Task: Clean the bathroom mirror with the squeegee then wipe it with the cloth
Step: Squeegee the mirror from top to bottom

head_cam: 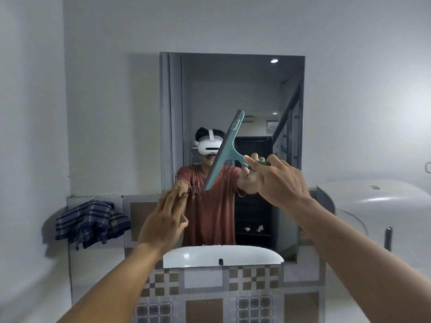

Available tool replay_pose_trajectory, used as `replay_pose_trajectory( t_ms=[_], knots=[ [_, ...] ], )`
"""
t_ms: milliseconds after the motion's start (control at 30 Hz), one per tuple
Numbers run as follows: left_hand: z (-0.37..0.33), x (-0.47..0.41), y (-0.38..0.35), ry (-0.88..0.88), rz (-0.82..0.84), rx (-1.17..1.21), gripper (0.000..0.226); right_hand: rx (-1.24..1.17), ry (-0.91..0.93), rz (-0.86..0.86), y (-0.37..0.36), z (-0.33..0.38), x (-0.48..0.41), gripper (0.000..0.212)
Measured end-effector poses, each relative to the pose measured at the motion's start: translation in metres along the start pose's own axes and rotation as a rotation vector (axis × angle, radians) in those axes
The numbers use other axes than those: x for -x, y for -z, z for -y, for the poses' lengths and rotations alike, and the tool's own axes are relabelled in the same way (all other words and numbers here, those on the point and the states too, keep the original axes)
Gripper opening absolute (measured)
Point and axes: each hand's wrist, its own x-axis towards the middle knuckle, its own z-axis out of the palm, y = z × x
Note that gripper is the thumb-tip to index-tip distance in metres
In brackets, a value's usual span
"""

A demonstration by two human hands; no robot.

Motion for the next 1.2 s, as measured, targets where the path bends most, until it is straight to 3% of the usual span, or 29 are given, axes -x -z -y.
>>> replay_pose_trajectory(
  t_ms=[133, 233, 533, 733, 1200],
  knots=[
    [0.003, -0.009, 0.006, 0.029, -0.023, 0.073, 0.053, 0.006, -0.013, -0.005, 0.002, -0.018, 0.001, 0.057],
    [0.006, -0.033, 0.019, 0.038, -0.080, 0.089, 0.043, 0.023, -0.027, -0.006, 0.003, -0.035, 0.003, 0.057],
    [0.011, -0.111, 0.054, 0.076, -0.096, -0.007, 0.059, 0.009, -0.050, 0.007, 0.005, -0.048, 0.009, 0.060],
    [0.021, -0.133, 0.057, 0.031, -0.056, -0.110, 0.066, -0.046, -0.188, 0.026, 0.000, -0.066, 0.026, 0.060],
    [0.019, -0.134, 0.057, 0.047, -0.035, -0.023, 0.069, -0.264, -0.448, 0.029, -0.036, -0.036, 0.069, 0.058]
  ],
)
